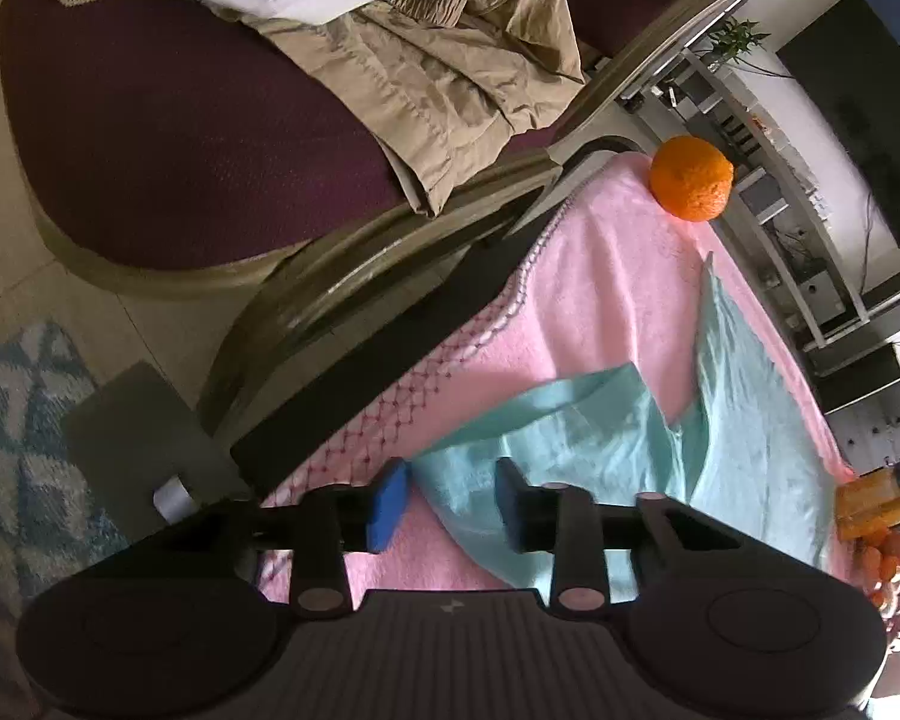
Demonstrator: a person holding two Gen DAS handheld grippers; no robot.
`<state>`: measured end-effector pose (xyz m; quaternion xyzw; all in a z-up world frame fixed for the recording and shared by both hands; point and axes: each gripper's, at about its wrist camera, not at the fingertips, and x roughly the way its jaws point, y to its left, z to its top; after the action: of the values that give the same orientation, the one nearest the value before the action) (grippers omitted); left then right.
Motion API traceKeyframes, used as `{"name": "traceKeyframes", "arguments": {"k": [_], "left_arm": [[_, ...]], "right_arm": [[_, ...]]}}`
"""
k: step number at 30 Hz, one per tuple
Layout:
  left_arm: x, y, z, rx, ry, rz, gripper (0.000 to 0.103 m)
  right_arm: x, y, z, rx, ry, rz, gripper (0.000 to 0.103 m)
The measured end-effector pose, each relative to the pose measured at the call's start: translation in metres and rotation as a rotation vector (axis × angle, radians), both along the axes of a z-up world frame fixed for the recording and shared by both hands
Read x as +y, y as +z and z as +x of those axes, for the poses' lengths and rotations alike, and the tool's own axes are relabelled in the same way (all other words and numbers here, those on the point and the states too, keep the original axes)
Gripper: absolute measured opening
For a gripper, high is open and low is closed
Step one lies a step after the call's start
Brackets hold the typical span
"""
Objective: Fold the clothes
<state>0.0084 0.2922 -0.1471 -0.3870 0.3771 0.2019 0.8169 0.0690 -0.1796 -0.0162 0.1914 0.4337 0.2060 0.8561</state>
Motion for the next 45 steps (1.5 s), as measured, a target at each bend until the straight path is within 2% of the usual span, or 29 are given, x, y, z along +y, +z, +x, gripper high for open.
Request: {"name": "traceKeyframes", "arguments": {"k": [2, 3, 5, 11, 18, 21, 23, 26, 28, 30, 32, 34, 36, 39, 41, 45], "left_arm": [[0.000, 0.000, 0.002, 0.008, -0.001, 0.020, 0.010], [-0.001, 0.000, 0.003, 0.012, -0.001, 0.031, 0.011], [0.001, 0.000, 0.002, 0.011, -0.007, 0.053, 0.001], [-0.009, 0.018, -0.008, 0.011, 0.012, 0.164, 0.000], [-0.064, 0.061, 0.007, -0.028, -0.102, 0.460, 0.000], [-0.107, 0.087, 0.014, -0.101, -0.210, 0.606, 0.000], [-0.145, 0.100, 0.018, -0.148, -0.313, 0.710, 0.000], [-0.212, 0.103, 0.017, -0.207, -0.510, 0.833, 0.000], [-0.255, 0.088, 0.014, -0.192, -0.668, 0.872, 0.000], [-0.292, 0.068, 0.010, -0.150, -0.820, 0.899, 0.006], [-0.310, 0.046, 0.002, -0.083, -0.920, 0.921, 0.016], [-0.309, 0.032, -0.005, -0.021, -0.947, 0.916, 0.017], [-0.290, 0.031, -0.010, 0.018, -0.912, 0.863, 0.018], [-0.249, 0.047, -0.019, 0.033, -0.780, 0.762, 0.028], [-0.207, 0.053, -0.023, 0.033, -0.653, 0.675, 0.029], [-0.133, 0.045, -0.021, 0.083, -0.413, 0.412, 0.029]], "right_arm": [[0.001, -0.001, 0.000, 0.004, -0.003, -0.007, 0.044], [0.001, -0.003, 0.001, 0.009, -0.005, -0.009, 0.044], [0.001, -0.005, 0.000, 0.018, -0.007, -0.011, 0.044], [-0.009, -0.012, 0.000, 0.038, -0.023, 0.005, 0.045], [-0.025, -0.021, -0.002, 0.060, -0.045, 0.053, 0.045], [-0.036, -0.024, -0.004, 0.067, -0.063, 0.082, 0.045], [-0.044, -0.026, -0.005, 0.071, -0.081, 0.102, 0.045], [-0.057, -0.029, -0.005, 0.077, -0.111, 0.132, 0.045], [-0.065, -0.032, -0.006, 0.082, -0.130, 0.148, 0.045], [-0.073, -0.035, -0.006, 0.089, -0.149, 0.157, 0.046], [-0.081, -0.036, -0.006, 0.094, -0.164, 0.164, 0.047], [-0.088, -0.038, -0.007, 0.097, -0.175, 0.166, 0.049], [-0.094, -0.040, -0.008, 0.099, -0.183, 0.169, 0.051], [-0.101, -0.046, -0.007, 0.111, -0.198, 0.174, 0.051], [-0.103, -0.051, -0.005, 0.123, -0.206, 0.176, 0.051], [-0.105, -0.064, -0.003, 0.145, -0.215, 0.182, 0.049]]}}
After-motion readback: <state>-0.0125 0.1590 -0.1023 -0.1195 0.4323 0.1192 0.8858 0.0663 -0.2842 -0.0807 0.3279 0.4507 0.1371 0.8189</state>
